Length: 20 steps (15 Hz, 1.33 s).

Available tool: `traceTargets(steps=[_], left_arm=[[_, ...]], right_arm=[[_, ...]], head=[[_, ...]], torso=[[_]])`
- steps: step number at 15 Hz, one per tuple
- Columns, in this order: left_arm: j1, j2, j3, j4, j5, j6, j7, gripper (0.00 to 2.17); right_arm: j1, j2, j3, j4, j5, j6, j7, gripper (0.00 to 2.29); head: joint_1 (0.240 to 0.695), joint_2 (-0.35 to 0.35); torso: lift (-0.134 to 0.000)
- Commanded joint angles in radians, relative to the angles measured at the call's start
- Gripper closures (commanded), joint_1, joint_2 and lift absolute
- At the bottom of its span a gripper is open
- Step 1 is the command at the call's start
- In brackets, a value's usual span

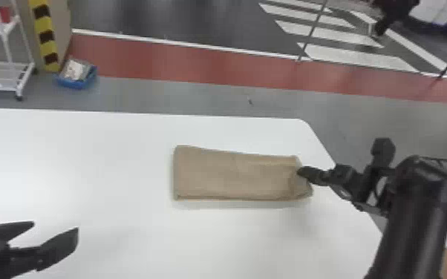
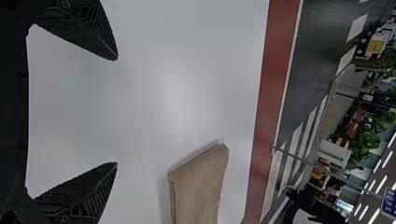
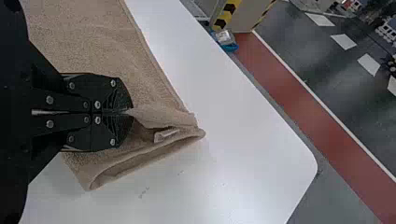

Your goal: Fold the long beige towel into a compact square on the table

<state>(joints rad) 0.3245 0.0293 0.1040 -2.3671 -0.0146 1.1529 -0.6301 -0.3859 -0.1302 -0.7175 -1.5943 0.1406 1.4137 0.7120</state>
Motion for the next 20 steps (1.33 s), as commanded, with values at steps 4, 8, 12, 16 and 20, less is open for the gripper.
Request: traceTargets(steps=[4, 8, 12, 16, 20], left_arm=[[-0.01, -0.002, -0.004, 0.006, -0.016, 0.0, 0.001, 0.08], [-0.007, -0.005, -0.007, 0.012, -0.016, 0.0, 0.001, 0.08], [0.002, -0.006, -0.007, 0.009, -0.016, 0.0, 0.003, 0.08], [0.001, -0.005, -0.015, 0.012, -0.022, -0.003, 0.006, 0.08], [0.008, -0.006, -0.026, 0.009, -0.022, -0.006, 0.003, 0.08]], right_arm=[[-0.027, -0.042, -0.054, -0.049, -0.039, 0.095, 0.021, 1.2], [-0.004, -0.077, -0.059, 0.046, -0.042, -0.012, 0.015, 1.2], [-0.008, -0.071, -0.002, 0.085, -0.018, -0.046, 0.014, 1.2], [-0.019, -0.137, -0.092, 0.0, -0.067, 0.089, 0.037, 1.2], [-0.007, -0.138, -0.117, 0.119, -0.042, -0.068, 0.023, 1.2]], head=[[0.695, -0.321], [0.695, -0.35], [0.695, -0.35], [0.695, -0.35], [0.695, -0.35]], torso=[[-0.124], [-0.124], [-0.124], [-0.124], [-0.124]])
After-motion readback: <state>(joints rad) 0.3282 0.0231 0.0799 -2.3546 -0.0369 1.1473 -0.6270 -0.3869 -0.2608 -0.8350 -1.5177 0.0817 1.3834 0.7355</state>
